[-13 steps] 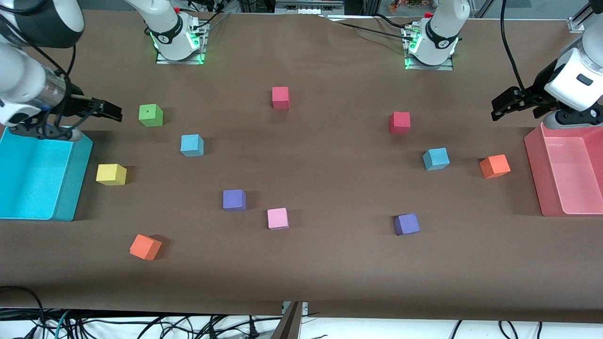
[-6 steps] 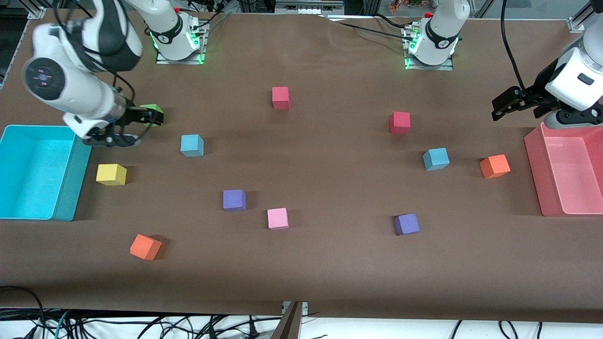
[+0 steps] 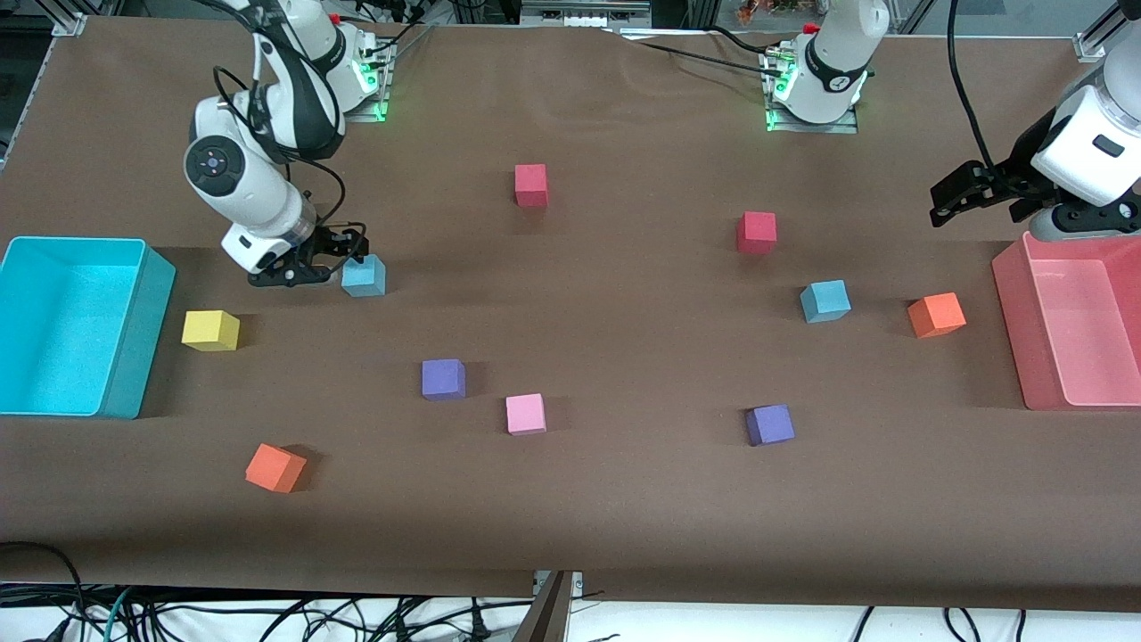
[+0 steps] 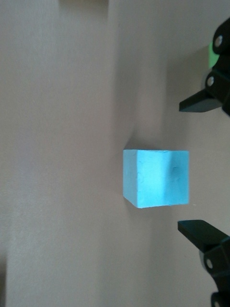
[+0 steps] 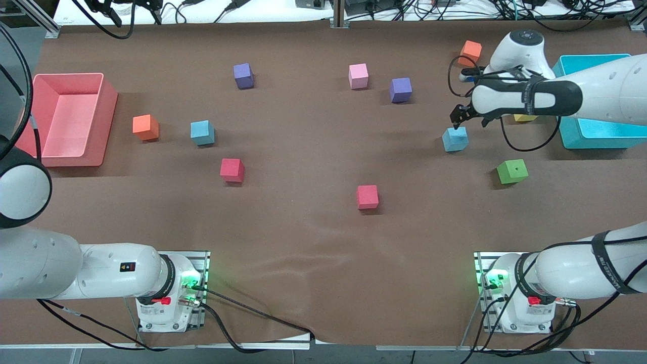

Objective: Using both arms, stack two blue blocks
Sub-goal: 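Grasp the light blue cube with the right gripper and lift it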

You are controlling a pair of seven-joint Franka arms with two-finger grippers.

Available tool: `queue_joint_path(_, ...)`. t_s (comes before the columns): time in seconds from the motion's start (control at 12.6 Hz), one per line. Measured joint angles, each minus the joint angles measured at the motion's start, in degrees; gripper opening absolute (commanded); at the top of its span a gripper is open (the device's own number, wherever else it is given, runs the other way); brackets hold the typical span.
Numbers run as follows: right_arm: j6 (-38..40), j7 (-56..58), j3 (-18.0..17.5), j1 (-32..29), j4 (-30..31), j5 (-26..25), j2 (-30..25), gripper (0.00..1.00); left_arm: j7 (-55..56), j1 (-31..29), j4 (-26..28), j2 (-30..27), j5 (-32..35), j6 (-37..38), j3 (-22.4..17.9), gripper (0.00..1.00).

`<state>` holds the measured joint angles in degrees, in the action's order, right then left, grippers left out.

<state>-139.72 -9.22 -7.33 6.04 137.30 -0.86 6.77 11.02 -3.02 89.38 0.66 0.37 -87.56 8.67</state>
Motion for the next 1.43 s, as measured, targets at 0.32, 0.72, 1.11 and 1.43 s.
queue_joint_path(0.32,-7.29,0.00,-0.60,0.01,0.08,0.00,6.29,0.84,0.00,0.02,0.00,-0.03,0.00,0.02,0.08,1.00)
queue_joint_path(0.72,-9.53,0.02,-0.73,0.01,-0.03,0.00,9.14,0.18,0.00,0.02,0.00,-0.03,0.00,0.10,0.09,1.00)
queue_joint_path(1.11,4.40,-1.61,-3.22,0.00,-7.34,0.02,6.61,0.22,0.00,0.02,0.00,-0.03,0.00,0.12,0.08,1.00)
queue_joint_path(1.43,9.27,-17.58,-9.84,4.44,-15.46,0.09,7.64,0.22,0.00,0.01,0.00,-0.03,0.00,0.13,0.04,1.00)
